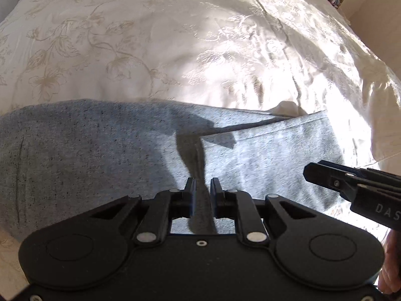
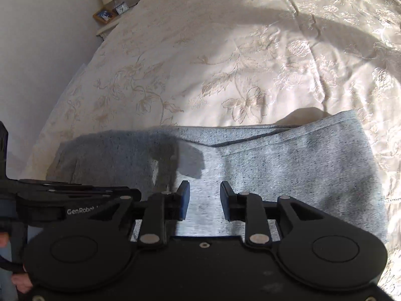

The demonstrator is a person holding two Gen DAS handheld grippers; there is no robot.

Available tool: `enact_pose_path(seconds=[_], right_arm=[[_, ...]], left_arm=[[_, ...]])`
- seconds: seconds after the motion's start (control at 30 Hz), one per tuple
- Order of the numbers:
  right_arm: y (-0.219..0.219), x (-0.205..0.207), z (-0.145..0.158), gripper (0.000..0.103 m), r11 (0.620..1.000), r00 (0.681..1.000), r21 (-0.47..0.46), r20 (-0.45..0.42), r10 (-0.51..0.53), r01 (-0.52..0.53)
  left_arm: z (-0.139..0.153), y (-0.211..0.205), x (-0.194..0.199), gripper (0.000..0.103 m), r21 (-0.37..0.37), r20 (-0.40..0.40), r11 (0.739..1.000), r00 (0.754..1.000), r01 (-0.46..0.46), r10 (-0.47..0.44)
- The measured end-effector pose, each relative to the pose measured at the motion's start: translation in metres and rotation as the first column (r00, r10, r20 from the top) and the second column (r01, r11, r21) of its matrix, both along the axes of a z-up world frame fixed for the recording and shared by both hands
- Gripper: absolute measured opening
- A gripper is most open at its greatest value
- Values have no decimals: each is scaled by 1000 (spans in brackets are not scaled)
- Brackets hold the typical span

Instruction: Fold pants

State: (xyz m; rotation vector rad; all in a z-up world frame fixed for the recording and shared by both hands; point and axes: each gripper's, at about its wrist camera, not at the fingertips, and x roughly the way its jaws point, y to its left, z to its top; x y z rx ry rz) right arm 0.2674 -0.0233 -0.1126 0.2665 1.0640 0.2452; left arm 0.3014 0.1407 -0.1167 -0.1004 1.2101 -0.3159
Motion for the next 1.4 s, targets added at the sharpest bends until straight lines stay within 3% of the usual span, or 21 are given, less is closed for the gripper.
enact_pose_path(seconds=[0.2, 0.43, 0.6, 0.83, 0.93, 1.03, 1.13, 1.2, 1.4], right_arm=[[-69, -33, 10, 31, 990, 991, -54, 11, -132, 133], [-113, -72, -20, 32, 976, 974, -77, -80, -210, 204], [-115, -78, -41, 32, 983, 980, -79, -104, -172, 164], [-120, -54, -59, 32, 990, 989, -78, -71, -127, 122], [-133, -48, -70, 20, 971, 982, -173, -60, -180, 167], [-154, -49, -82, 12, 967, 963, -101, -116, -243, 232], [-153, -55, -72, 15, 977, 973, -115, -126, -192, 178], [-153, -62, -57, 24, 981, 982, -136, -112, -153, 138], [-152, -57, -13, 27, 983, 997, -165, 42, -69, 75]], left_arm=[[-13, -27, 5, 22, 41, -12, 999, 1000, 29, -29], [-57, -25, 18, 22, 69, -159, 997, 986, -37, 48], [-61, -46, 37, 23, 167, -85, 986, 996, 2, 12], [-67, -65, 42, 22, 256, -68, 966, 998, 26, -9], [-68, -66, 38, 24, 259, -61, 966, 998, 25, -10], [-67, -65, 38, 26, 264, -68, 964, 998, 20, -2], [-55, -62, 36, 26, 263, -52, 965, 999, 0, 15], [-41, -57, 30, 26, 269, -16, 963, 999, -27, 32], [-14, -66, 14, 25, 214, 45, 973, 996, -86, 78]])
